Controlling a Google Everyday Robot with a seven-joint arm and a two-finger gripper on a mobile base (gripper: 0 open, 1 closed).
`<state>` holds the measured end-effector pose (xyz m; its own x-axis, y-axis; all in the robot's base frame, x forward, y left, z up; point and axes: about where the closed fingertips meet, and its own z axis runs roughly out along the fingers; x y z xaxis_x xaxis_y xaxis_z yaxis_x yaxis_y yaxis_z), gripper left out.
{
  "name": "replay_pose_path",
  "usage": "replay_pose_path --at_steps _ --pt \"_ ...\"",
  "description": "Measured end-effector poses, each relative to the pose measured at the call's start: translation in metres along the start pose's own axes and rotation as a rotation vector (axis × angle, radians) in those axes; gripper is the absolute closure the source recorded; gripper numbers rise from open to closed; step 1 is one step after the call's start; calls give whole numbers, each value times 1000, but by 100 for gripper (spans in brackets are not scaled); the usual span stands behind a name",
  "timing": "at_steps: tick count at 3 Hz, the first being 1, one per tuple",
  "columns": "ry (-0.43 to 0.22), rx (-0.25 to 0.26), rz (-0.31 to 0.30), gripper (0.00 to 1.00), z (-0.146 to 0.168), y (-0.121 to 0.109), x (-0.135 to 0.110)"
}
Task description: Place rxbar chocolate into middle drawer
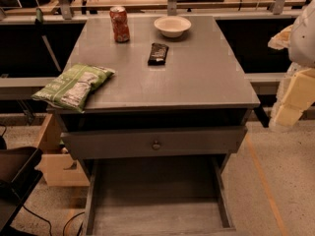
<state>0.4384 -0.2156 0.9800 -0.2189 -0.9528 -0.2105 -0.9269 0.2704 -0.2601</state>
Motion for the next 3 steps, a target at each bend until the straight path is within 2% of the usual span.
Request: replay_pose_path --at_steps 1,2,3 --pt "0 0 0 0 0 0 0" --pt "-118 22 54 0 13 -35 -15" --pt "-293 54 151 0 33 -91 -41"
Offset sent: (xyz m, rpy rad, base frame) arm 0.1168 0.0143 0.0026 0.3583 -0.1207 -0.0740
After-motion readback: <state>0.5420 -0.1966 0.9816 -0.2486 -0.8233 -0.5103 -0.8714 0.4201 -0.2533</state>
